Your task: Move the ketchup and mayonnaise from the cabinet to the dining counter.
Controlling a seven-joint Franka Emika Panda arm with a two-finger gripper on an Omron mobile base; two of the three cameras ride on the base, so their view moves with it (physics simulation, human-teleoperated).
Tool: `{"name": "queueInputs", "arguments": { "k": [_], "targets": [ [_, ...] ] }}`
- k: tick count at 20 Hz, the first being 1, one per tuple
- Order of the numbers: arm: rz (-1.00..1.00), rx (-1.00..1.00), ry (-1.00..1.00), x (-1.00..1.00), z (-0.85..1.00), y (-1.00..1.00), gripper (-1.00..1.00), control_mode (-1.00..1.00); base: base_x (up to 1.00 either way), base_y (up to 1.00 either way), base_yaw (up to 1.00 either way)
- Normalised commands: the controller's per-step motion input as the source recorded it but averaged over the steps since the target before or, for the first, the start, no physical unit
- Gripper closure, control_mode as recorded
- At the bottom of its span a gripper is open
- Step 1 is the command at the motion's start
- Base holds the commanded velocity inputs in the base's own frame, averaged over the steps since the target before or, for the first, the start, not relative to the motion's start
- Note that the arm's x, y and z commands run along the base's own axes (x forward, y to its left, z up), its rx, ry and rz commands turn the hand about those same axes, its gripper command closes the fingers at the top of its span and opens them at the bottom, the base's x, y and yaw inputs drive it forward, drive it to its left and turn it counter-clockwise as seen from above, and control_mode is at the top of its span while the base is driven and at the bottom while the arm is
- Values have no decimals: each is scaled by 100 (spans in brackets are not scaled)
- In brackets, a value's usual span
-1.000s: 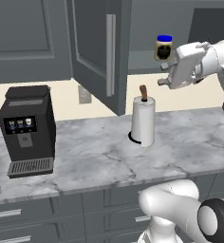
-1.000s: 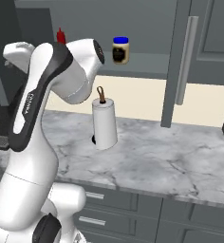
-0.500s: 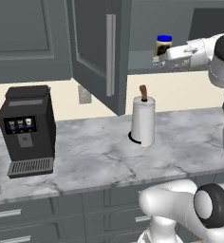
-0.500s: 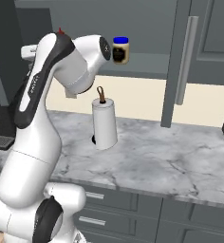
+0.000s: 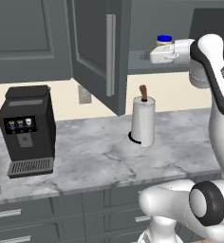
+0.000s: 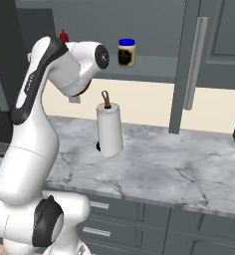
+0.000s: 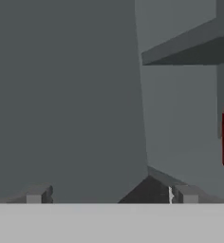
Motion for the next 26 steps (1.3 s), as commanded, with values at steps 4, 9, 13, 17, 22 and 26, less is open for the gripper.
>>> {"name": "queueInputs", "arguments": {
  "k": [4,9,13,17,22,26],
  "targets": [
    [0,0,-2,80,0,3,-100,-100,0,0,0],
    [3,0,0,71,1,0,-100,-100,0,0,0],
    [12,0,0,54,3,0,-100,-100,0,0,0],
    [15,0,-3,31,14,0,-100,-100,0,0,0],
    [6,0,-13,28,27,6,-100,-100,0,0,0],
    [1,0,-16,15,21,9,-100,-100,0,0,0]
  ]
}}
